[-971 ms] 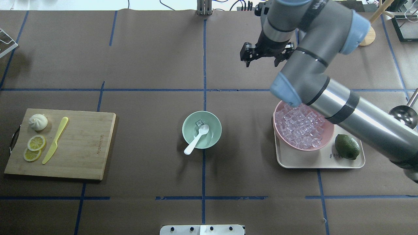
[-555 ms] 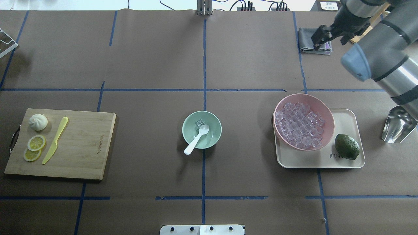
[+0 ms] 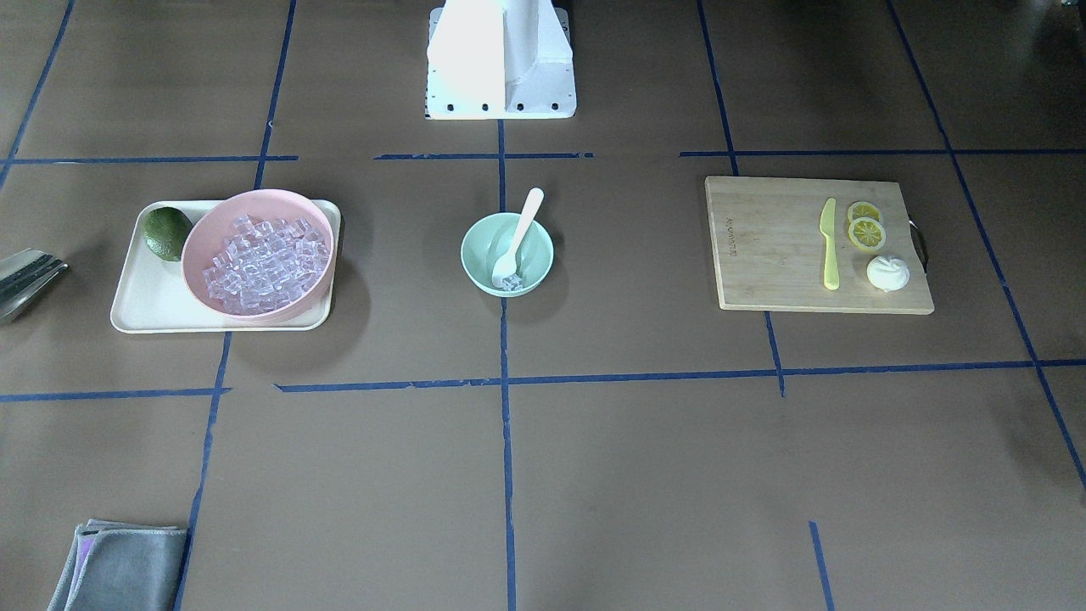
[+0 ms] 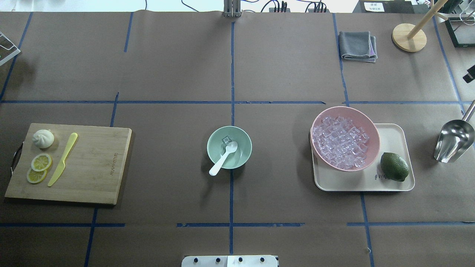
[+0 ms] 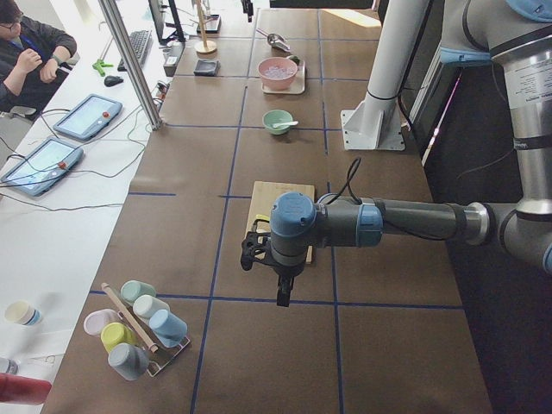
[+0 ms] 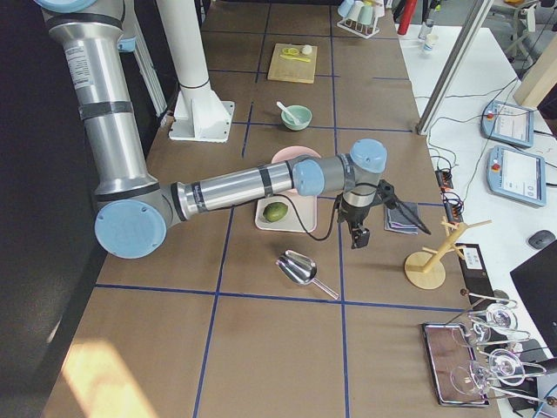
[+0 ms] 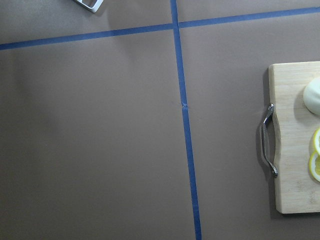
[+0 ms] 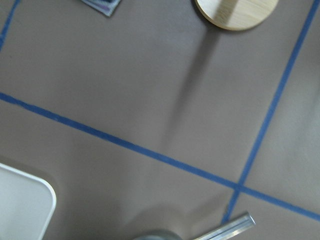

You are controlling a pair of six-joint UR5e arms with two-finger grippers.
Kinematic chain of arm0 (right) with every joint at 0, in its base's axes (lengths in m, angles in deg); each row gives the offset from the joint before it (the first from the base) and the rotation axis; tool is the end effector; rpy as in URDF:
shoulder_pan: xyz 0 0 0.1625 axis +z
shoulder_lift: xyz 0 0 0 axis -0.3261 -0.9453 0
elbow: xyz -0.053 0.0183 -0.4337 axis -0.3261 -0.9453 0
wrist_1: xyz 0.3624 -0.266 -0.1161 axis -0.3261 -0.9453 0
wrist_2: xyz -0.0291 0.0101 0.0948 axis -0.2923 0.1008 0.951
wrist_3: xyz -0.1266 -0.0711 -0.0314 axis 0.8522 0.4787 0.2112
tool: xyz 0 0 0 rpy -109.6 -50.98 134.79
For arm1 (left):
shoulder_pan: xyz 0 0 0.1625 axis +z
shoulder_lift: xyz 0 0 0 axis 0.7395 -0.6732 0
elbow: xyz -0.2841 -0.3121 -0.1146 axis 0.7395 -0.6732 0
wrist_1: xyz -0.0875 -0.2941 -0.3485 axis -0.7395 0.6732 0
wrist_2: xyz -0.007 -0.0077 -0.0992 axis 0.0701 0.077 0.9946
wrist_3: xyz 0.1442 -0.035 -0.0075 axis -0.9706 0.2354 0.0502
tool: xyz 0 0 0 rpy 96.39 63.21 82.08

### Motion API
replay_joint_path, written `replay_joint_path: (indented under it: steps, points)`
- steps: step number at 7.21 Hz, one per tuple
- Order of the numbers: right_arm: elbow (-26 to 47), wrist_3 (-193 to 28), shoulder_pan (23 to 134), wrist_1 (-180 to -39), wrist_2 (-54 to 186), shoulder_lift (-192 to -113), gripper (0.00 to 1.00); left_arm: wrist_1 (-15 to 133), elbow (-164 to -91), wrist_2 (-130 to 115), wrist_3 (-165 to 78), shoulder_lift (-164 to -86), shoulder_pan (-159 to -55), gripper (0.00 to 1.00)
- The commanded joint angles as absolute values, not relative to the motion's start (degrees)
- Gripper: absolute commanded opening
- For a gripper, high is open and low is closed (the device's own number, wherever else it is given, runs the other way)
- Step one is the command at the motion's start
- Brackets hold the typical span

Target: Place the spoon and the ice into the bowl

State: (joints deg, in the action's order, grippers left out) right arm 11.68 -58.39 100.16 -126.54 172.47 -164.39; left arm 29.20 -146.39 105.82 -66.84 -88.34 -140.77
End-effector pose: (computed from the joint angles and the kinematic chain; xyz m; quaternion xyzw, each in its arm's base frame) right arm -0.0562 -0.6121 0.5999 0.0682 -0.3368 -0.1600 0.9254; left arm -0.0513 -0.4148 0.6625 0.0383 0.3778 0.0453 0.9240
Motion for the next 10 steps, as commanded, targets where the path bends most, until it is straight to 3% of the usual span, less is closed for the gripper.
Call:
replay_joint_path:
  steps: [1, 4, 10]
  points:
    - [13.89, -56.34, 106.12, -126.48, 173.06, -174.69, 0.99, 29.8, -146.08, 105.92, -66.89, -88.32, -140.76, 1.0]
    - [22.43, -62.64, 106.05, -126.22, 173.15, -182.82, 0.99, 29.71, -145.99, 105.57, -67.42, -88.32, -140.76, 1.0]
    - [21.65, -62.66, 105.78, -125.25, 173.24, -182.83, 0.99, 29.8, -144.23, 105.48, -67.42, -88.32, -140.67, 1.0]
